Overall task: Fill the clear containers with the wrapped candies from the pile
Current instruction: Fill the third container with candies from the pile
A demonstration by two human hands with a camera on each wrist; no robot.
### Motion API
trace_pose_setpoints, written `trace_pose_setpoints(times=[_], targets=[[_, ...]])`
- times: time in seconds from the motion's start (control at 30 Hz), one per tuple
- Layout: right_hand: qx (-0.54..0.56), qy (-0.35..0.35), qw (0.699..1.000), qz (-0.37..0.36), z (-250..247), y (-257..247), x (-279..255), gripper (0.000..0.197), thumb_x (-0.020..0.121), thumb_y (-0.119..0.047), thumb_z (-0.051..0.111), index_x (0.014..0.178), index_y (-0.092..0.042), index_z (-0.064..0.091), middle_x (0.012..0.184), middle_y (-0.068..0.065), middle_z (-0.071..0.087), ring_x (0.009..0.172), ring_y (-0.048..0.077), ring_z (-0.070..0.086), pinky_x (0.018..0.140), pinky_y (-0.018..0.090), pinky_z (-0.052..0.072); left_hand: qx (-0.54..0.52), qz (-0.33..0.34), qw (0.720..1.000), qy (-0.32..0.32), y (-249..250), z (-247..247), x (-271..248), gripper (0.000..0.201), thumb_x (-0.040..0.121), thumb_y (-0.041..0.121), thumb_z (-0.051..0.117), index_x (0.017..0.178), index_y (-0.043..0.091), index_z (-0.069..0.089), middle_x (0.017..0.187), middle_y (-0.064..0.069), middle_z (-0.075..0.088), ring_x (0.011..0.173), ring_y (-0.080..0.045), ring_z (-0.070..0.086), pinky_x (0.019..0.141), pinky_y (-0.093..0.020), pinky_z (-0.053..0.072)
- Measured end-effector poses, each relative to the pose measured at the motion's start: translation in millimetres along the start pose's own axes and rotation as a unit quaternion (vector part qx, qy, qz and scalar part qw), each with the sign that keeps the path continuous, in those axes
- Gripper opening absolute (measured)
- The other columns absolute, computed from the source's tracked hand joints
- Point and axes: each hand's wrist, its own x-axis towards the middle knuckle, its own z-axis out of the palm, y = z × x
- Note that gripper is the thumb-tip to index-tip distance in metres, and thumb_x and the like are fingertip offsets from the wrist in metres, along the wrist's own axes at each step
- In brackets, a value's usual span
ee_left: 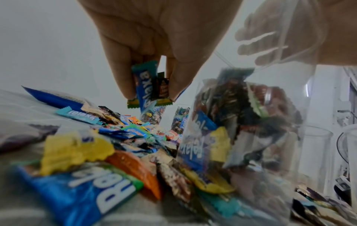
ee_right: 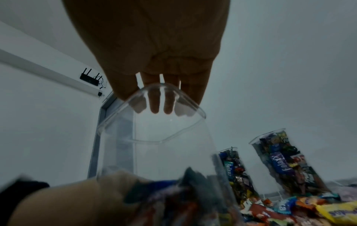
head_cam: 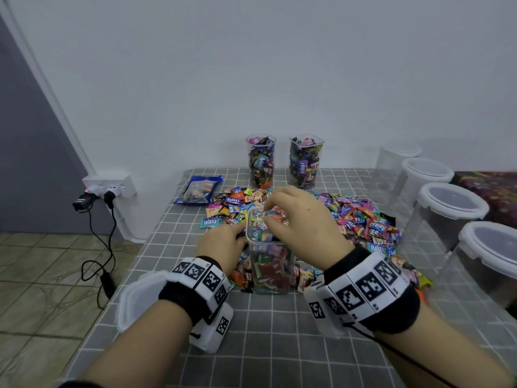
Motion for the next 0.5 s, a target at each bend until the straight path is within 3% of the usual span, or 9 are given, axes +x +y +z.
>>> trace_pose_setpoints(times=[0.1, 0.17, 0.23, 0.27, 0.33, 0.37, 0.4, 0.43, 0.5], targets=[[0.035, 0.041, 0.998, 0.039, -0.7, 5.3, -9.3, 0.038, 0.085, -0.038, 0.057, 0.116, -0.015, 0.06, 0.118, -0.003, 0.055, 0.111, 0.015, 0.048, 0.089, 0.022, 0.034, -0.01, -0.01, 1.0, 0.012, -3.5, -2.7, -1.4, 0.028, 0.096, 0.028, 0.047, 0.12, 0.032, 0.062, 0.101, -0.002, 0.069, 0.089, -0.022, 0.061, 0.075, -0.03, 0.049], [0.117, -0.011, 0.988, 0.103, -3.3, 8.9, -15.7, 0.064, 0.084, -0.045, 0.065, 0.137, -0.017, 0.041, 0.131, -0.009, 0.041, 0.123, 0.006, 0.035, 0.096, 0.017, 0.024, -0.019, -0.019, 0.999, 0.034, -4.4, -12.6, -1.5, 0.034, 0.096, 0.027, 0.048, 0.128, 0.034, 0.056, 0.11, -0.002, 0.068, 0.094, -0.021, 0.061, 0.077, -0.027, 0.045], [0.203, -0.084, 0.963, 0.154, -5.9, 10.1, -21.4, 0.09, 0.076, -0.048, 0.07, 0.147, -0.019, 0.023, 0.143, -0.012, 0.031, 0.129, 0.0, 0.028, 0.101, 0.018, 0.022, -0.038, -0.023, 0.997, 0.061, -2.9, -27.2, -0.3, 0.036, 0.096, 0.026, 0.049, 0.13, 0.033, 0.054, 0.115, -0.003, 0.067, 0.095, -0.022, 0.061, 0.08, -0.029, 0.046], [0.239, -0.102, 0.951, 0.168, -5.8, 11.3, -24.0, 0.095, 0.073, -0.046, 0.072, 0.148, -0.021, 0.019, 0.145, -0.015, 0.03, 0.127, -0.008, 0.029, 0.101, 0.014, 0.023, -0.049, -0.02, 0.996, 0.073, -1.3, -35.4, 0.3, 0.036, 0.095, 0.025, 0.05, 0.131, 0.032, 0.054, 0.116, -0.003, 0.066, 0.093, -0.022, 0.061, 0.078, -0.029, 0.046], [0.309, -0.111, 0.928, 0.175, -3.1, 15.6, -27.1, 0.086, 0.074, -0.027, 0.076, 0.14, -0.027, 0.02, 0.127, -0.029, 0.035, 0.103, -0.032, 0.035, 0.086, -0.003, 0.028, -0.066, -0.002, 0.993, 0.096, 3.6, -50.3, 1.9, 0.036, 0.095, 0.023, 0.05, 0.13, 0.031, 0.055, 0.114, -0.002, 0.067, 0.086, -0.018, 0.059, 0.072, -0.025, 0.041], [0.328, -0.121, 0.92, 0.179, -1.0, 17.0, -28.0, 0.084, 0.076, -0.021, 0.076, 0.135, -0.031, 0.018, 0.119, -0.032, 0.035, 0.097, -0.036, 0.035, 0.082, -0.006, 0.029, -0.075, 0.008, 0.992, 0.105, 7.1, -57.0, 1.7, 0.036, 0.095, 0.022, 0.051, 0.13, 0.03, 0.056, 0.11, -0.002, 0.067, 0.082, -0.015, 0.057, 0.069, -0.023, 0.038], [0.337, -0.134, 0.913, 0.187, 2.0, 18.1, -28.9, 0.089, 0.075, -0.023, 0.077, 0.137, -0.033, 0.014, 0.12, -0.029, 0.036, 0.103, -0.031, 0.037, 0.086, -0.002, 0.031, -0.087, 0.018, 0.99, 0.113, 11.5, -62.9, 1.1, 0.036, 0.095, 0.021, 0.051, 0.129, 0.03, 0.057, 0.105, -0.002, 0.068, 0.078, -0.014, 0.056, 0.066, -0.022, 0.036], [0.338, -0.144, 0.909, 0.197, 5.2, 19.1, -29.3, 0.095, 0.071, -0.031, 0.077, 0.141, -0.032, 0.012, 0.126, -0.022, 0.038, 0.115, -0.017, 0.039, 0.096, 0.008, 0.033, -0.102, 0.031, 0.987, 0.122, 16.0, -67.5, -0.3, 0.035, 0.095, 0.02, 0.051, 0.128, 0.03, 0.058, 0.1, -0.002, 0.069, 0.076, -0.016, 0.057, 0.064, -0.024, 0.036], [0.325, -0.144, 0.91, 0.212, 9.3, 21.7, -29.7, 0.101, 0.061, -0.046, 0.074, 0.143, -0.026, 0.018, 0.132, -0.009, 0.041, 0.122, 0.006, 0.042, 0.105, 0.03, 0.036, -0.138, 0.053, 0.98, 0.131, 26.0, -73.8, -4.5, 0.034, 0.094, 0.02, 0.053, 0.126, 0.03, 0.06, 0.095, 0.0, 0.07, 0.082, -0.018, 0.062, 0.072, -0.026, 0.043]])
